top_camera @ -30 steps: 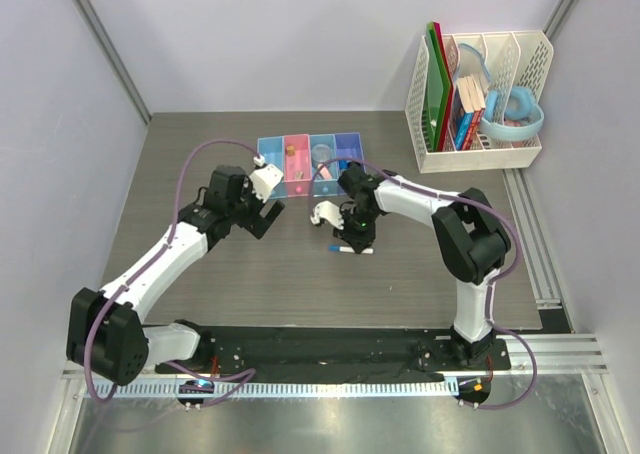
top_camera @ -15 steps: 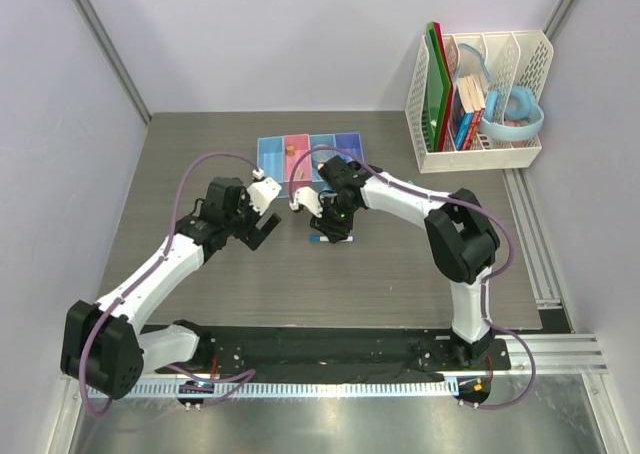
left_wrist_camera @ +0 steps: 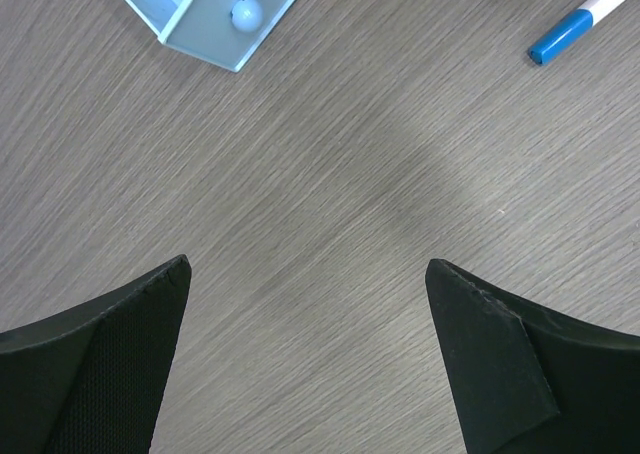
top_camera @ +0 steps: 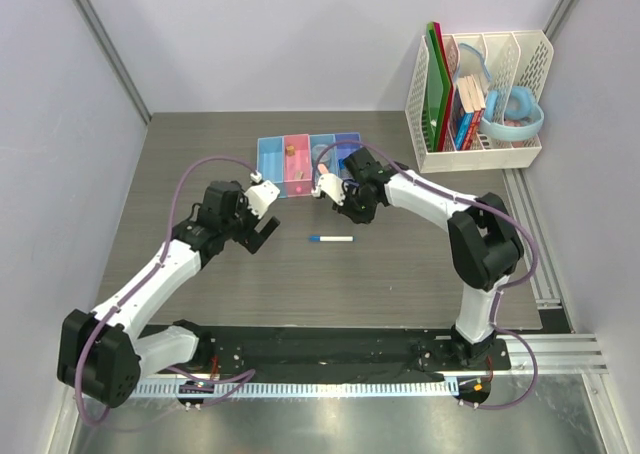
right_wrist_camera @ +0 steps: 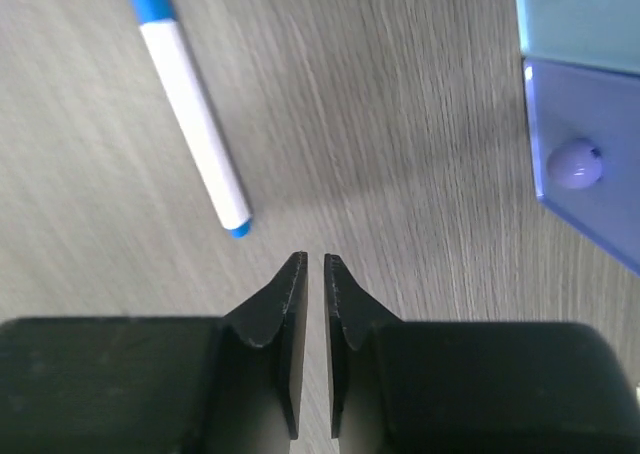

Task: Sort the stationery into containers
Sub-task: Move the pen to the center of the board.

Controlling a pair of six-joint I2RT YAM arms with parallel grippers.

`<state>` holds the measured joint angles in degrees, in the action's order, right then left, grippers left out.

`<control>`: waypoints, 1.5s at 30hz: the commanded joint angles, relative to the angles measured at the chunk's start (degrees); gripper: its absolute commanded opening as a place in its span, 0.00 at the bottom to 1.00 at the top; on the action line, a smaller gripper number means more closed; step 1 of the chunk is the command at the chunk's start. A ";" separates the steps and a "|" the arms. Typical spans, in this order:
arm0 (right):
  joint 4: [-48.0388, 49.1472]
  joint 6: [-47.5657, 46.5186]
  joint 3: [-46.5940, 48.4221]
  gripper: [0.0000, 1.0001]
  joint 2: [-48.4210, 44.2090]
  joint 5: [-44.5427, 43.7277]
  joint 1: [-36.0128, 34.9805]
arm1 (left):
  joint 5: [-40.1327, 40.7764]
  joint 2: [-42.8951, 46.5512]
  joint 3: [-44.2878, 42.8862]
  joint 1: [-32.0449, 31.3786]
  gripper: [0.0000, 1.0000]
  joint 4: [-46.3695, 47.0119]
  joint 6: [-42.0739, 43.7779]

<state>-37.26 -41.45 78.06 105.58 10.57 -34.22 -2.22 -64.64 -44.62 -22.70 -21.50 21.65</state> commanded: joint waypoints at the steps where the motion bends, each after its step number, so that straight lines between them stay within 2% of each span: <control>1: 3.06 0.41 1.21 0.15 3.57 -0.29 -0.06 | -0.24 2.76 1.20 0.20 1.00 1.02 0.06; 8: 3.24 1.37 2.89 0.07 8.24 2.61 -0.06 | 0.72 6.28 2.17 0.72 1.00 -0.91 0.67; 16: -0.54 2.51 -2.47 0.05 1.22 9.19 -1.11 | 0.73 8.39 2.70 2.83 1.00 -4.17 1.38; 24: -1.86 5.15 -2.83 0.05 -0.46 13.07 -7.52 | -0.50 9.62 3.22 4.15 1.00 -5.75 1.20; 29: -0.72 7.35 0.68 0.05 3.05 13.51 -10.08 | -2.79 9.80 3.58 4.15 1.00 -6.71 0.15; 32: -0.28 7.61 2.36 0.04 3.41 12.46 -10.17 | -2.79 10.67 3.84 4.15 1.00 -7.51 -0.12; 35: 2.52 7.53 0.96 0.02 -0.45 9.13 -10.08 | -2.79 12.43 5.15 4.15 1.00 -6.98 0.32; 40: 5.61 6.13 -1.16 0.01 -1.70 -2.37 -8.94 | -2.70 12.00 6.04 4.15 1.00 -5.93 0.15; 45: 5.53 5.24 -2.91 0.01 1.12 -2.31 -6.83 | -2.88 12.08 6.21 4.15 1.00 -5.66 -0.29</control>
<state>-33.30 -35.05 76.79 106.43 11.70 -42.46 -4.12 -53.01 -38.54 -18.83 -28.14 22.33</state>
